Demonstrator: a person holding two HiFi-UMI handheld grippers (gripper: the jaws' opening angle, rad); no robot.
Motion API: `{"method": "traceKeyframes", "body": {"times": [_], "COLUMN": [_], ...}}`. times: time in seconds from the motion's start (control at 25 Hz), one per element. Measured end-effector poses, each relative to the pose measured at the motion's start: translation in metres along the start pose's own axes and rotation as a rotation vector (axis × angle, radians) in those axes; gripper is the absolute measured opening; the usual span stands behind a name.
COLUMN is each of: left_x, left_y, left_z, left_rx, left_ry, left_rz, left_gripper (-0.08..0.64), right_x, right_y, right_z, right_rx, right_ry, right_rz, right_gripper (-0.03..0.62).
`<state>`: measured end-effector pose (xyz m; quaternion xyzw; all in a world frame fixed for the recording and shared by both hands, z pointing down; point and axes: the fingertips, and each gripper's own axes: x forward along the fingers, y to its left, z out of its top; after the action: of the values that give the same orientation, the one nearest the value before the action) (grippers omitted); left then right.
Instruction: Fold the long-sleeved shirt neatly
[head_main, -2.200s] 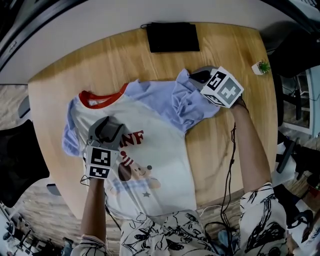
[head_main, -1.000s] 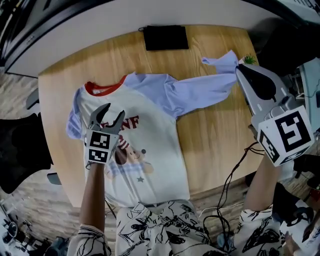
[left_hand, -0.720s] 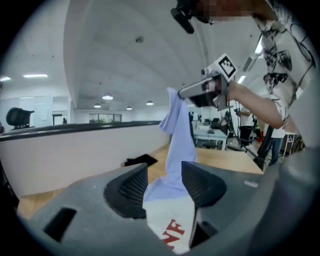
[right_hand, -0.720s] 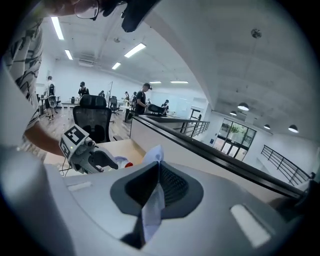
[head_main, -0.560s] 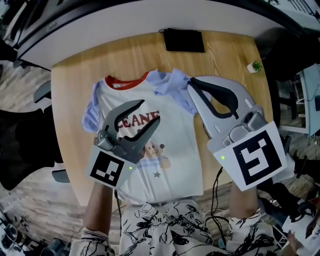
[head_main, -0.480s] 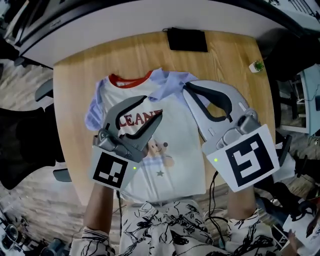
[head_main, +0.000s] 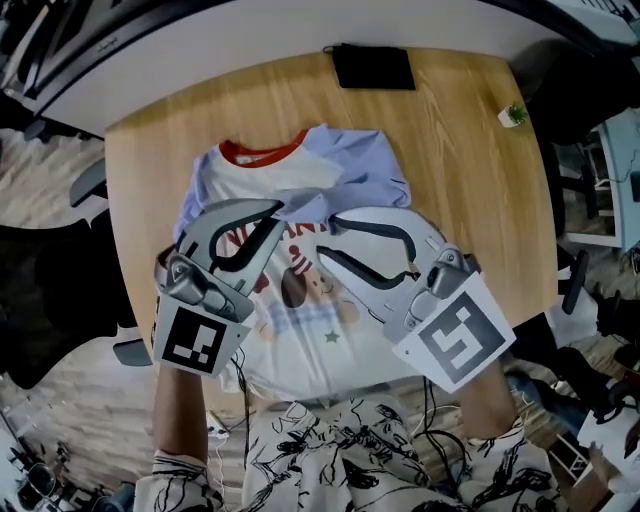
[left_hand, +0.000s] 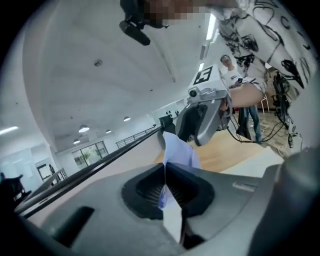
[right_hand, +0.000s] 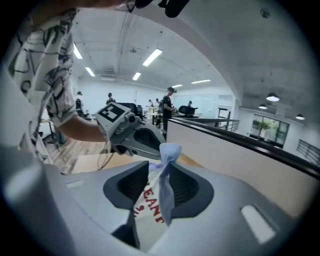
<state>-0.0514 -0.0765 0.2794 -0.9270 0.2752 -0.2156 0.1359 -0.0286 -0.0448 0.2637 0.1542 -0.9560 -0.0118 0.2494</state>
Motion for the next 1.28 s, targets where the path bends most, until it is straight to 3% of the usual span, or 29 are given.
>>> {"method": "traceKeyframes", "body": {"times": [0.08,0.24,0.32,0.48,0.68,0.8,0.84,0.92,1.04,1.16,1.28], "left_x": [-0.007,-0.019,-0.021,-0.02,-0.02,-0.019,-0.019,-0.019,-0.021,-0.025,-0.023], "left_y": [-0.005,-0.019,-0.028,-0.046,-0.065,-0.07,-0.071,-0.071,-0.066,-0.057,-0.039], "left_z": [0.002,0.009,0.013,0.015,0.012,0.011,0.01,0.005,-0.004,-0.01,-0.025], "left_rx": [0.038,0.155,0.191,0.257,0.283,0.283,0.285,0.291,0.296,0.295,0.253], "left_ry": [-0.046,-0.13,-0.157,-0.162,-0.181,-0.187,-0.186,-0.173,-0.152,-0.141,-0.077], "left_rz": [-0.009,-0.034,-0.055,-0.099,-0.145,-0.165,-0.169,-0.172,-0.173,-0.173,-0.13], "left_gripper": [0.015,0.015,0.015,0.015,0.015,0.015,0.015,0.015,0.015,0.017,0.025], "right_x": [-0.008,-0.015,-0.004,0.029,0.054,0.052,0.052,0.056,0.059,0.055,0.059], "right_y": [0.008,-0.016,-0.023,-0.004,0.007,0.026,0.03,0.028,0.017,0.01,0.0], "right_z": [-0.001,-0.015,-0.02,-0.025,-0.039,-0.046,-0.049,-0.051,-0.047,-0.042,-0.034], "right_rx": [-0.007,0.166,0.159,0.147,0.17,0.207,0.219,0.24,0.275,0.268,0.224], "right_ry": [-0.046,-0.091,-0.085,-0.077,-0.017,0.036,0.057,0.076,0.05,0.021,-0.009], "right_rz": [0.124,0.205,0.299,0.644,0.942,1.195,1.247,1.282,1.259,1.22,1.055], "right_gripper": [0.213,0.27,0.272,0.309,0.391,0.386,0.341,0.229,0.035,0.033,0.028]}}
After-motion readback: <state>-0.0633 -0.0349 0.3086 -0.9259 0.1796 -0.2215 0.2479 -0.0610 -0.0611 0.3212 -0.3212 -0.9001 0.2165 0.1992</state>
